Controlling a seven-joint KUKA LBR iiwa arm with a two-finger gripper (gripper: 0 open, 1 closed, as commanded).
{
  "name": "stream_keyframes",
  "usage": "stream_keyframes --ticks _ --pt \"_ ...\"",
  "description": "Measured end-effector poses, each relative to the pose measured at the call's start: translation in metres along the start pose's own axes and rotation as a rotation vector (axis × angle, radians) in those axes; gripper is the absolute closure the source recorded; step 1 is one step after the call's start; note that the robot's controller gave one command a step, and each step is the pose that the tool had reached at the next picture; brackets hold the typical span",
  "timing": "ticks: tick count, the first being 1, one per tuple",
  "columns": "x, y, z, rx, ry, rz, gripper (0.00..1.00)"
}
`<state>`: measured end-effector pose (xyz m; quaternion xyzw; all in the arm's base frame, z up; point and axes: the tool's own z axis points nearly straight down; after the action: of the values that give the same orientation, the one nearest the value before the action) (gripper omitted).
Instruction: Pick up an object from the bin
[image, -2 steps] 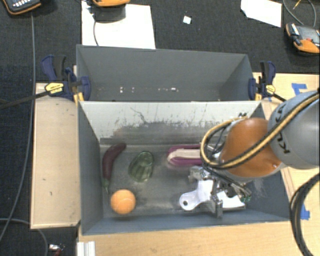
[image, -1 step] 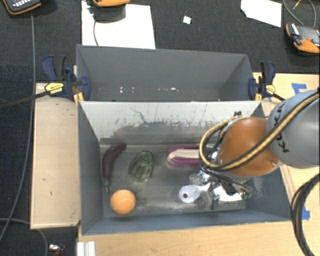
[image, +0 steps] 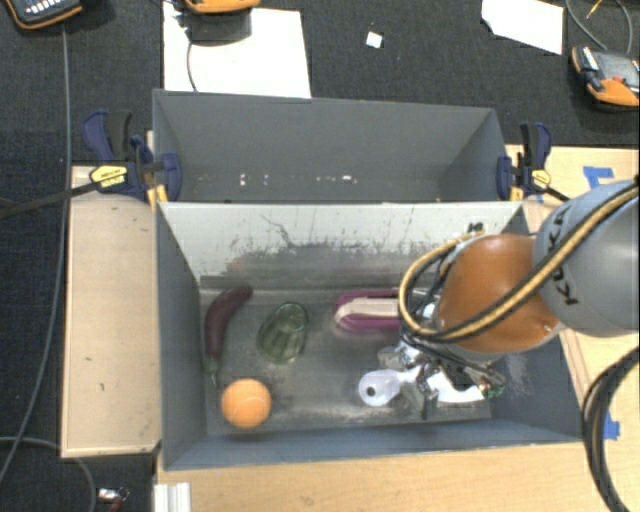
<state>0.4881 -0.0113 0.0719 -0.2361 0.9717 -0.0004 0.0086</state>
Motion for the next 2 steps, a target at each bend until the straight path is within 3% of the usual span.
stream_keyframes --ticks 2 --pt "0.0 0.0 -0.033 0.0 -0.002 0.005 1.0"
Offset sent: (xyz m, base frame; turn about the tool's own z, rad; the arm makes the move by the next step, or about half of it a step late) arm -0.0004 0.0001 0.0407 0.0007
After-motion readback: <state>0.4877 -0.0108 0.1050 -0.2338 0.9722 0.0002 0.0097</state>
